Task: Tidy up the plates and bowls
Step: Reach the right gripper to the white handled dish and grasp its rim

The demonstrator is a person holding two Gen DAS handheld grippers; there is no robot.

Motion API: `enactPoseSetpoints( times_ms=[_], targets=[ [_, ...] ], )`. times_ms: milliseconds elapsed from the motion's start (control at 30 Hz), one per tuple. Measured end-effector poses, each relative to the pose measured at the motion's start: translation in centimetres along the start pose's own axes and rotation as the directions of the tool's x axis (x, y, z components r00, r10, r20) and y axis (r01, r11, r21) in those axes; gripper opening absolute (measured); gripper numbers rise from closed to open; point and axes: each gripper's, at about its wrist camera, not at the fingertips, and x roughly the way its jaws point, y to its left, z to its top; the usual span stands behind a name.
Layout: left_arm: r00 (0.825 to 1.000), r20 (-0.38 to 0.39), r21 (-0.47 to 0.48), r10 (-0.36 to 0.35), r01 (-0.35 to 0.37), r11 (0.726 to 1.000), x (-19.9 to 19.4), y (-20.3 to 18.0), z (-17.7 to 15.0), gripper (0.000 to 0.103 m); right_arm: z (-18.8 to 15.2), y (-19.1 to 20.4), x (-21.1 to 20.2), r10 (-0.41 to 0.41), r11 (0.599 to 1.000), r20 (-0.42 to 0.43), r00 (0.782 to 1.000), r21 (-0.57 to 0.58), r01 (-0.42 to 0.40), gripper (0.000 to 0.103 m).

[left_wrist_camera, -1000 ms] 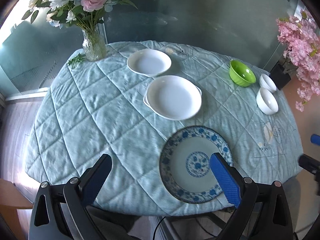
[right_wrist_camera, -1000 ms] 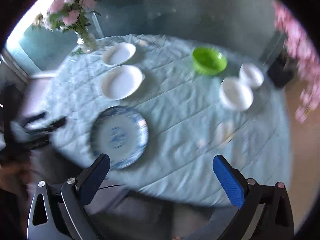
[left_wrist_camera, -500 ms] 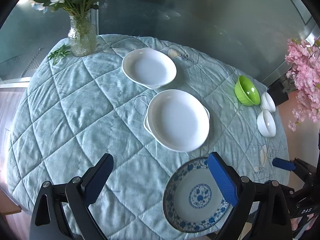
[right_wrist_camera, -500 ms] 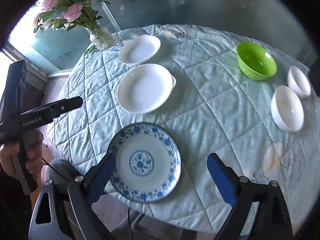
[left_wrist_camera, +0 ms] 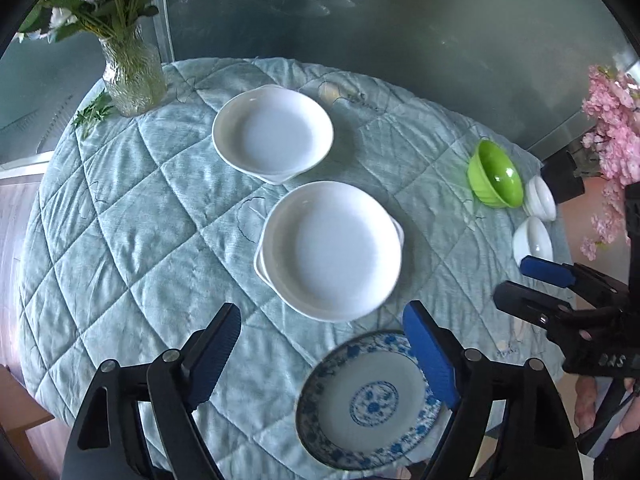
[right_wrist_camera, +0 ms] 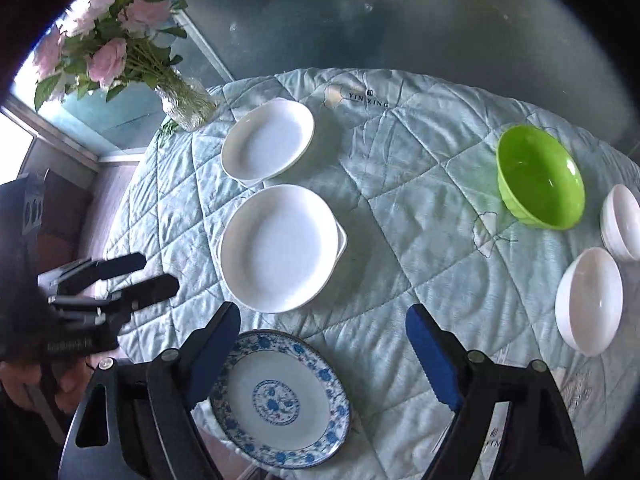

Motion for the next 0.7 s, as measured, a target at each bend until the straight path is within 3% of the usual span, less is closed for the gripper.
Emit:
enactPoseSetpoints(
  times_ms=[133,200,300,367,433,500,600,700],
  targets=[
    [0.995,0.082,0.015,0.052,-0.053,0.998,-1.8,-0.8,-2.4,0.083,-1.0,0.7,-0.8,-0.003,1.000,0.039,0.999,-0.018,0.004,0.086],
    [0.994,0.071,-0.019,0.078,-0.077,0.997,-2.8,-0.9,-4.2,0.083,-2.0,0.7,-1.3,-0.042,0.999,0.045,0.998,-0.013,0.042,0.086],
    [0.994,0.086,0.008,0.061,-0.062,0.998,-3.9,-1.7,-6.0,0.083,-3.5,0.5,-1.9,-0.003,1.000,0.004,1.000,-0.004,0.003,0.085],
    [0.988,0.111,0.016,0.105,-0.107,0.994,-4.3,-2.0,-6.8,0.083,-4.1,1.2,-3.1,-0.057,0.997,0.046,0.997,-0.049,0.059,0.086],
    [0.991,0.096,-0.012,0.097,-0.096,0.995,-4.4,-1.8,-7.5,0.083,-4.7,0.9,-4.2,-0.051,0.999,0.071,0.996,-0.012,0.052,0.086],
    [0.993,0.085,-0.019,0.082,-0.081,0.997,-4.3,-1.7,-7.5,0.083,-5.1,0.3,-4.5,-0.002,0.999,0.064,0.998,0.049,-0.001,0.086],
    [0.988,0.107,0.004,0.110,-0.112,0.994,-4.1,-1.4,-6.4,0.083,-4.8,0.3,-3.7,-0.055,0.998,0.071,0.996,0.021,0.053,0.086],
    [0.991,0.078,-0.012,0.110,-0.110,0.994,-2.2,-0.1,-4.8,0.083,-4.4,-0.2,-1.8,-0.047,0.998,0.047,0.998,0.043,0.045,0.086]
  ],
)
